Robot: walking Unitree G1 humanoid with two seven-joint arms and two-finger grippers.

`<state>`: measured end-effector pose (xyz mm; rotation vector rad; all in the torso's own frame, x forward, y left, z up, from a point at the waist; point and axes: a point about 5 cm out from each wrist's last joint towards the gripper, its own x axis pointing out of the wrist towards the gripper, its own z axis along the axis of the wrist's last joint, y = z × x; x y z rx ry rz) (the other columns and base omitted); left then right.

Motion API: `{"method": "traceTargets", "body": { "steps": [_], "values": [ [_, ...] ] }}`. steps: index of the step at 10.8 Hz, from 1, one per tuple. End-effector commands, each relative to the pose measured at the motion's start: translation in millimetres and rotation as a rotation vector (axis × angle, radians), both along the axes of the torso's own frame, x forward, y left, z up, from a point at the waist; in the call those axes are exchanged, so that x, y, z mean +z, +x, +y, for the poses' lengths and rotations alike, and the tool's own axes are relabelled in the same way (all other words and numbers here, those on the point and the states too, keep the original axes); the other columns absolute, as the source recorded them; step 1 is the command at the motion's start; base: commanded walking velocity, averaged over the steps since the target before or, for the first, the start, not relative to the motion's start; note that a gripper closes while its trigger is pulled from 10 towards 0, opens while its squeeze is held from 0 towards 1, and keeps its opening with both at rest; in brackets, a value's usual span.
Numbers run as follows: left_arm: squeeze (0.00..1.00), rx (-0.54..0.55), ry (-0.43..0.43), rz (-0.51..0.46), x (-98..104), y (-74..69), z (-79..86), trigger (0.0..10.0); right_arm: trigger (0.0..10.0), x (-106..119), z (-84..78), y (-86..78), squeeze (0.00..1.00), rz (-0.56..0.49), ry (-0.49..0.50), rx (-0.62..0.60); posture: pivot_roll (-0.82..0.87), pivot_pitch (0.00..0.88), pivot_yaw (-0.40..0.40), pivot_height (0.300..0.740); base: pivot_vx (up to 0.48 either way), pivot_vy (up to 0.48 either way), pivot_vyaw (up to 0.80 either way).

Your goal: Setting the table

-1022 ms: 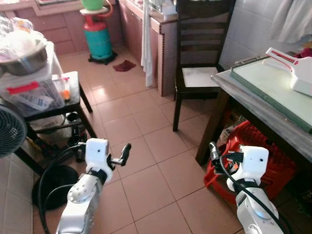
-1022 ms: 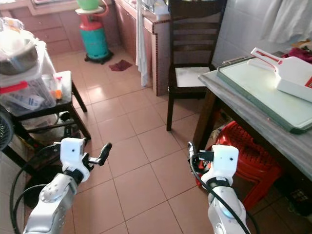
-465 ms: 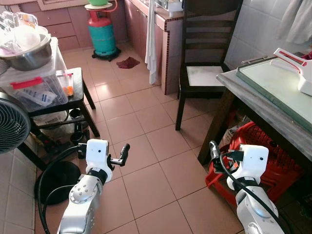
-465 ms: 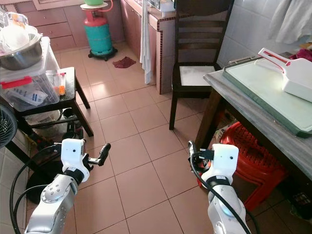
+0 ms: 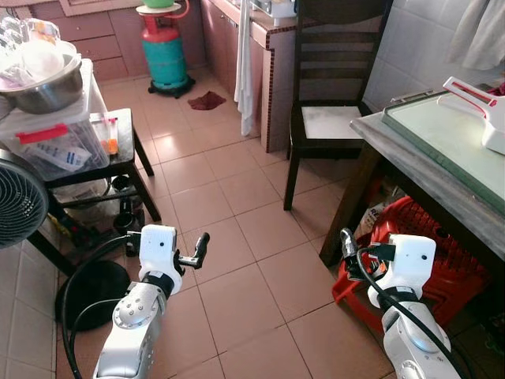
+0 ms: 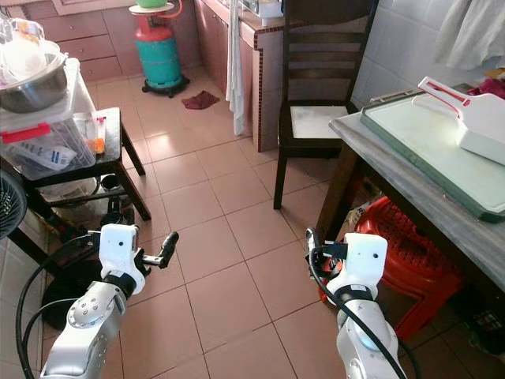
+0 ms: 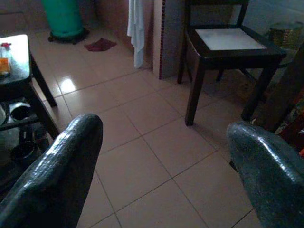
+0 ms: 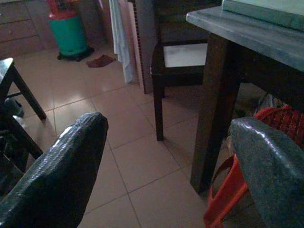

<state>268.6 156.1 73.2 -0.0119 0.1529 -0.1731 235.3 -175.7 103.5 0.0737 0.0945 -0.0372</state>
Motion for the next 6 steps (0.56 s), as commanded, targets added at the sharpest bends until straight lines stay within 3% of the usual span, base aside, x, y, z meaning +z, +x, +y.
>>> {"method": "traceTargets", "body": {
  "steps": [1, 6],
  "values": [
    [0.0, 0.002, 0.01, 0.008, -2.3, -0.5, 1.6, 10.0, 10.0, -4.0, -0.2, -1.6, 0.0, 0.024, 0.01, -0.006, 0.03, 0.083, 0.028, 0.74, -0.262, 0.0, 0.0],
    [0.0, 0.002, 0.013, 0.012, -3.3, -0.1, 1.1, 10.0, 10.0, -3.9, -1.7, -0.7, 0.0, 0.024, 0.011, -0.013, 0.03, 0.083, 0.028, 0.74, -0.263, 0.0, 0.0]
  ]
}}
